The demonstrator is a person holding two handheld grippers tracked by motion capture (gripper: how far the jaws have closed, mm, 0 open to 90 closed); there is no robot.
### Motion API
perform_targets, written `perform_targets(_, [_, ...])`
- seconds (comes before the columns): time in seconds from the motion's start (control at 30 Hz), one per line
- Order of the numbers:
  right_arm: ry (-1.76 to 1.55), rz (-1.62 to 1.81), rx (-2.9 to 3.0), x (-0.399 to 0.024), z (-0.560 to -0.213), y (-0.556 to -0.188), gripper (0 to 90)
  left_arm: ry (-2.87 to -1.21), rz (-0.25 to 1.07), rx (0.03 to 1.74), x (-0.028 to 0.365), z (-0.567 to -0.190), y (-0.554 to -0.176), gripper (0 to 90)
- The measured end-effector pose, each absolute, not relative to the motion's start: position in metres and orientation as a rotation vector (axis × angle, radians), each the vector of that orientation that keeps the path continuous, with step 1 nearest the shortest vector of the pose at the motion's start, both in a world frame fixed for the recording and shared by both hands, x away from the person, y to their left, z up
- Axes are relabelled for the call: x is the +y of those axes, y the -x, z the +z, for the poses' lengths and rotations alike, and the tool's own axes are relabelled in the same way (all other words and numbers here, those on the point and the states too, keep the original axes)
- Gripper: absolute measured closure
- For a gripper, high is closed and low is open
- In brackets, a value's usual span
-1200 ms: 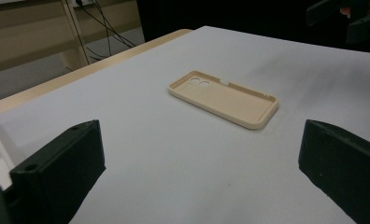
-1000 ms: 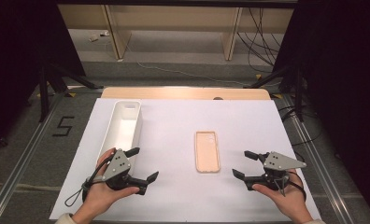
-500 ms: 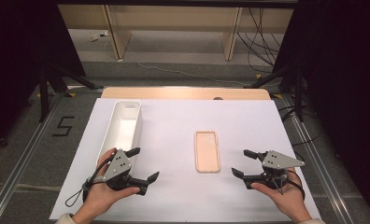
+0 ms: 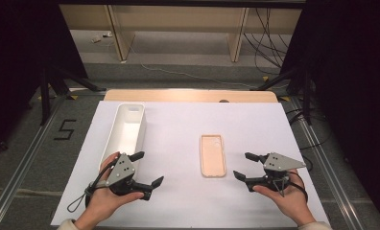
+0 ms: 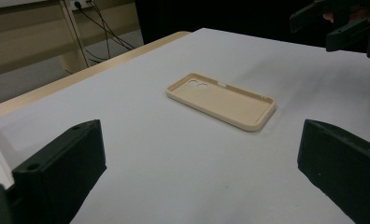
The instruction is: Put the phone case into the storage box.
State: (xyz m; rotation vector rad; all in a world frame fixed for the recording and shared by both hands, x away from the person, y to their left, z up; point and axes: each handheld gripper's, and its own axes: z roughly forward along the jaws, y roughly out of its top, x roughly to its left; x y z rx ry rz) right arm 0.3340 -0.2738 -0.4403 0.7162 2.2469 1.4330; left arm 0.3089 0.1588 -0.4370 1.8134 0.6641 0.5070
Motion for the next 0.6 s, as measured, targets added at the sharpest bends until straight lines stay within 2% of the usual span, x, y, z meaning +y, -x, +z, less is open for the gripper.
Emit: perform_targets(0.6, [-0.632,1.33,2.338,-0.251,-0.443,-0.351,24.3,-1.812,0.502,0.664,0.158,-0.437,-0.309,0.6])
